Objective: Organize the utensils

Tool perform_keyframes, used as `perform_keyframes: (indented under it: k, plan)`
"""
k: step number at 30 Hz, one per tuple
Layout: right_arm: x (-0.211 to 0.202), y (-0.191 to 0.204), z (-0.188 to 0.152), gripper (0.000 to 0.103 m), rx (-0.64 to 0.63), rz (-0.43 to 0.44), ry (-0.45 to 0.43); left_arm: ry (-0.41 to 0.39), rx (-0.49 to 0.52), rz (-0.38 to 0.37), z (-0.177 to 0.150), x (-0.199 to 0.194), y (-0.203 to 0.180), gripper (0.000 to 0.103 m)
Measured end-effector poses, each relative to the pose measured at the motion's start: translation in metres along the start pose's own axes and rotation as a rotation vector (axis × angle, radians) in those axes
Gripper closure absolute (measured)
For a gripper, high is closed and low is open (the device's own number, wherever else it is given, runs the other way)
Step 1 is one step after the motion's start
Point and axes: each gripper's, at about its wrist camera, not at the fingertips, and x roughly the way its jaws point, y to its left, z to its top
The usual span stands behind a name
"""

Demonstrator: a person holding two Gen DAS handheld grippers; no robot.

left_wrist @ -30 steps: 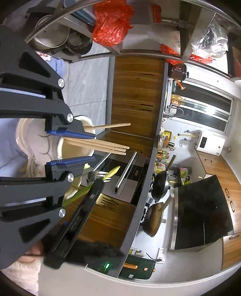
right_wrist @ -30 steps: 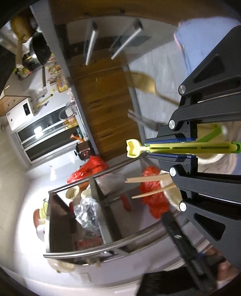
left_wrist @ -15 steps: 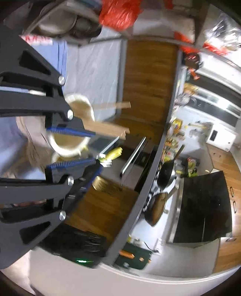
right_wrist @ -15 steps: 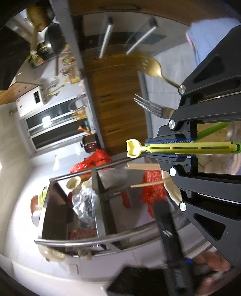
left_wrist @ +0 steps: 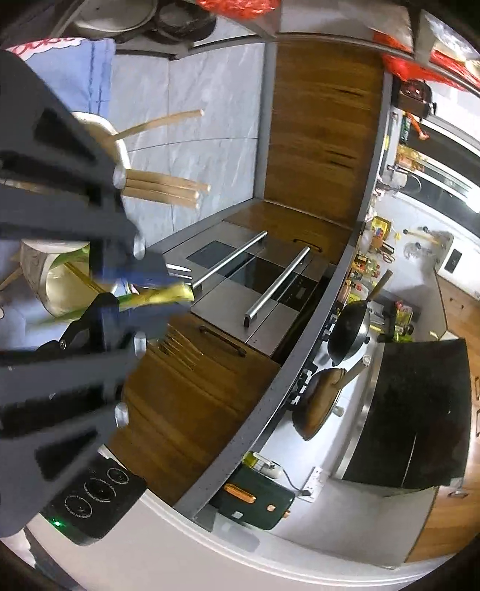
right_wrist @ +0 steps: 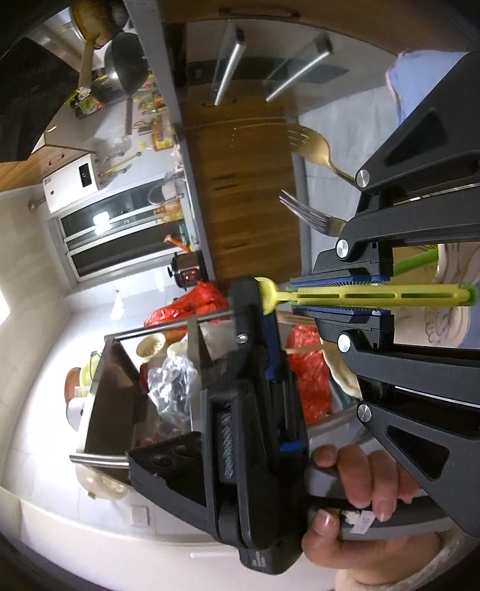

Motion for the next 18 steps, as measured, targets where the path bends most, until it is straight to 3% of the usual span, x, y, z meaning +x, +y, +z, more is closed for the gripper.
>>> perform_keyframes:
  k: [9,18]
  plan:
    - [-0.003,0.008,0.005,0.093,-0.091,-0.034,-0.038,-0.085,0.122,0.027,0.002,-0.007,-0.022,0.097]
    - [-0.003,0.008,0.013,0.092,-0.103,-0.059,-0.059,-0.146,0.247,0.066,0.000,-0.008,-0.047,0.096]
